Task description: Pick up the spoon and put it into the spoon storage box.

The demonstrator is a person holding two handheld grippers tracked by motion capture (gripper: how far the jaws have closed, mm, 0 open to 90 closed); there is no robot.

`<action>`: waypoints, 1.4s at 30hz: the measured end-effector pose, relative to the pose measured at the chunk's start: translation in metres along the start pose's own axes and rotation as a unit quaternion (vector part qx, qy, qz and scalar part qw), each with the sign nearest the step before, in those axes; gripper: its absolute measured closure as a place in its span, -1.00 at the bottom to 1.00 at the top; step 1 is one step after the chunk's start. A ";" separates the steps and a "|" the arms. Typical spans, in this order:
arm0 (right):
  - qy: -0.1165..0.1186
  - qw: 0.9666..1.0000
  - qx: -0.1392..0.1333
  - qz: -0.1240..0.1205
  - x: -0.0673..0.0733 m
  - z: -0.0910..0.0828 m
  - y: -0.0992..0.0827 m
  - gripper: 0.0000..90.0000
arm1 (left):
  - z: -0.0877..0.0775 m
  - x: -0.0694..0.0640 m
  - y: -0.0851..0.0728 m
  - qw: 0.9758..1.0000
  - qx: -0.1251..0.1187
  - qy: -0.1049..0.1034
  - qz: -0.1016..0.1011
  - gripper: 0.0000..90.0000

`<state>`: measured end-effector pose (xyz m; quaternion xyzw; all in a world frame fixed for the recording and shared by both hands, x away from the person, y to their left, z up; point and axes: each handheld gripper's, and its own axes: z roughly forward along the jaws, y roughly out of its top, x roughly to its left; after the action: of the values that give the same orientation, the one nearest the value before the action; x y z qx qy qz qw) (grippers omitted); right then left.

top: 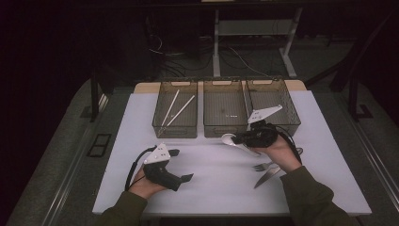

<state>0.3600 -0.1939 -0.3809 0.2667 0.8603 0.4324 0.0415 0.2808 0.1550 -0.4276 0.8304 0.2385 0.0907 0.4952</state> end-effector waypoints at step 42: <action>-0.062 0.997 -0.039 0.024 -0.047 0.001 0.062 0.84 | 0.001 -0.001 0.001 1.000 -0.002 -0.006 -0.002 -1.00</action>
<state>0.4266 -0.1860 -0.3415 0.3120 0.8320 0.4488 0.0942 0.2805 0.1530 -0.4273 0.8295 0.2368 0.0856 0.4986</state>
